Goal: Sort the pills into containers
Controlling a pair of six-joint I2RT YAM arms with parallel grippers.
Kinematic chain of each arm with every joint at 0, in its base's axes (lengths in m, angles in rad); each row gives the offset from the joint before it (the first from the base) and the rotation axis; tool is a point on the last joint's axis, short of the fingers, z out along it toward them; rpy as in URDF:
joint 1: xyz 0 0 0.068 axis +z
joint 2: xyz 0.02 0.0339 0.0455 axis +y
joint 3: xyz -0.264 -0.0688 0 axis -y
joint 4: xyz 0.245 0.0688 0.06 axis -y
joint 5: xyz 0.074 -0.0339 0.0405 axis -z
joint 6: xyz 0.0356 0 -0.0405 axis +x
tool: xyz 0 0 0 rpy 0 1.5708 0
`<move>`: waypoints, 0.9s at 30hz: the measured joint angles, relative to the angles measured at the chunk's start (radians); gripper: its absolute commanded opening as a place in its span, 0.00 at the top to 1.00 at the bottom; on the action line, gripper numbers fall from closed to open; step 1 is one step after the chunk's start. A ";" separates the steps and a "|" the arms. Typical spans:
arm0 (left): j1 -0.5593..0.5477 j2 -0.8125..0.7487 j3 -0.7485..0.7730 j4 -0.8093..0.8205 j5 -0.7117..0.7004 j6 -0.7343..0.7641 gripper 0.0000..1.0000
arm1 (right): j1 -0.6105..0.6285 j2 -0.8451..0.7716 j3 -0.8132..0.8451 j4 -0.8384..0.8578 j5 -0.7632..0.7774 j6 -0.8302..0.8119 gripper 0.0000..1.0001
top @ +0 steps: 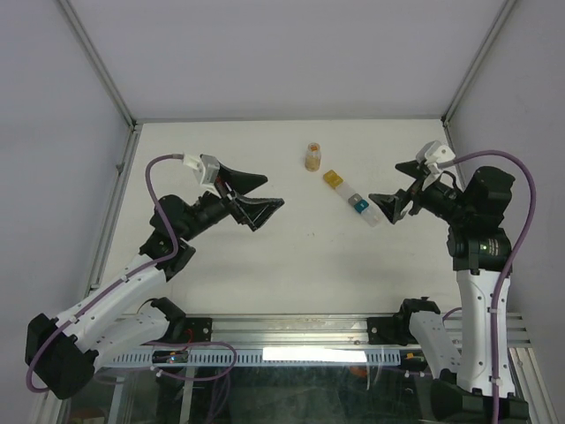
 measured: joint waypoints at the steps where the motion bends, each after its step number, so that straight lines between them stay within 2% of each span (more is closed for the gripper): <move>1: 0.000 0.011 0.000 -0.001 -0.009 0.012 0.01 | 0.000 0.002 -0.021 -0.010 -0.019 -0.035 0.01; 5: 0.000 0.060 -0.004 -0.029 -0.083 0.060 0.01 | 0.000 0.026 -0.083 -0.038 -0.031 -0.130 0.01; 10: 0.000 0.096 -0.034 -0.058 -0.159 0.093 0.01 | 0.000 0.093 -0.091 -0.086 0.029 -0.214 0.01; 17: 0.000 0.095 -0.104 -0.043 -0.196 0.110 0.01 | 0.000 0.174 -0.092 -0.151 0.197 -0.273 0.01; 27: 0.000 0.026 -0.219 0.001 -0.200 0.109 0.01 | -0.001 0.294 -0.130 -0.122 0.421 -0.283 0.02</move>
